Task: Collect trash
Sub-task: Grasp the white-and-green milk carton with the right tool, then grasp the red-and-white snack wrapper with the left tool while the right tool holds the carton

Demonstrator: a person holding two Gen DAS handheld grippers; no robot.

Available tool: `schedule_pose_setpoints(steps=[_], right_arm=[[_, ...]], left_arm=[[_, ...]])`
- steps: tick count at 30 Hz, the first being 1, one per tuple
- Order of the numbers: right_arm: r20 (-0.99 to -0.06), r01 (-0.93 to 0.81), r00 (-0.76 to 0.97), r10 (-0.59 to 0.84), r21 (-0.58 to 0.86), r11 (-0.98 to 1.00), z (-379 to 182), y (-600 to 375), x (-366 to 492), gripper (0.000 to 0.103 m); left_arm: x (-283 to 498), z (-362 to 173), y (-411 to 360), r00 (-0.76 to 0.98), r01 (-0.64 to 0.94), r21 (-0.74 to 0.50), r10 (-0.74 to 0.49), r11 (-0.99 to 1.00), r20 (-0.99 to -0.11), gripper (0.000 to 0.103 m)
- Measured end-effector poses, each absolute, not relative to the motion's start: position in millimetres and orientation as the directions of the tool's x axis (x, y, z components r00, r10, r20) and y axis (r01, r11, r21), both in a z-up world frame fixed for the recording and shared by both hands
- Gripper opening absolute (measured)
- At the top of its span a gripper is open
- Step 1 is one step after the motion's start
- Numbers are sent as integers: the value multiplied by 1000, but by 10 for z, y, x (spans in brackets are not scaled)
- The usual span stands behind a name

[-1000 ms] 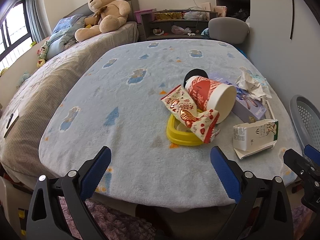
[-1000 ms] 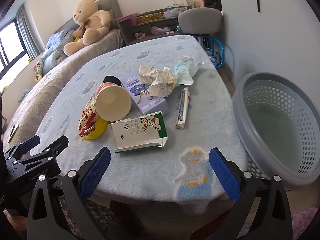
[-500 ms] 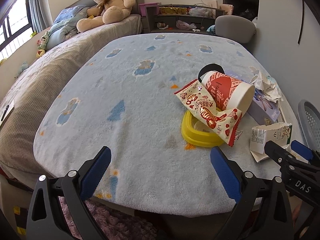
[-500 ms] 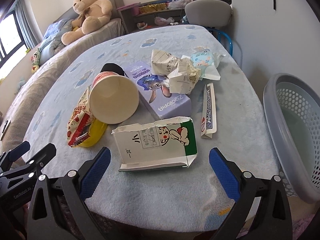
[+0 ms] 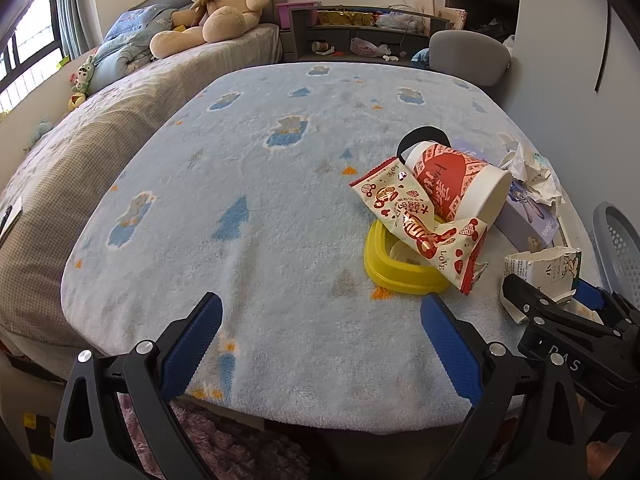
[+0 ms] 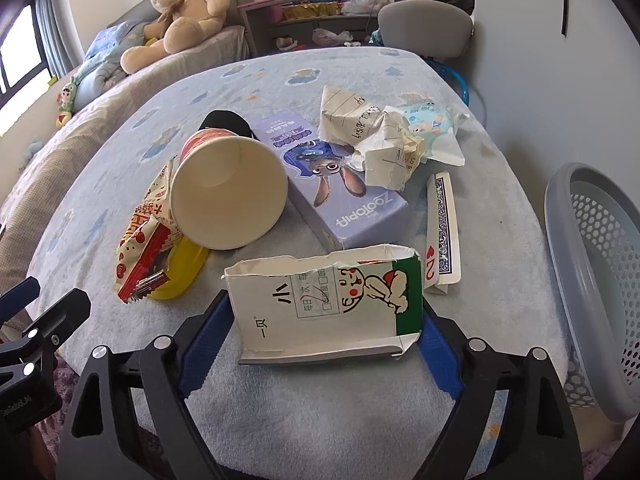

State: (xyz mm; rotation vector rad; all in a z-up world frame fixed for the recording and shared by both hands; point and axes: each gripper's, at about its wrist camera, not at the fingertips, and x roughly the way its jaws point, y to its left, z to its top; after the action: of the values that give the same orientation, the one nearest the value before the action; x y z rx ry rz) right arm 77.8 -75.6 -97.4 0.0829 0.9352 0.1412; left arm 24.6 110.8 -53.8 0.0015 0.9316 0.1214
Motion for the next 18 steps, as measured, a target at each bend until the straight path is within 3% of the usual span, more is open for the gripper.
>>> schedule_pose_setpoints(steps=[18], right_arm=[[-758, -63, 619, 204, 211, 975, -734, -1165, 390, 82]], left_arm=[[381, -451, 716, 613, -29, -10, 10, 1000, -790, 95]])
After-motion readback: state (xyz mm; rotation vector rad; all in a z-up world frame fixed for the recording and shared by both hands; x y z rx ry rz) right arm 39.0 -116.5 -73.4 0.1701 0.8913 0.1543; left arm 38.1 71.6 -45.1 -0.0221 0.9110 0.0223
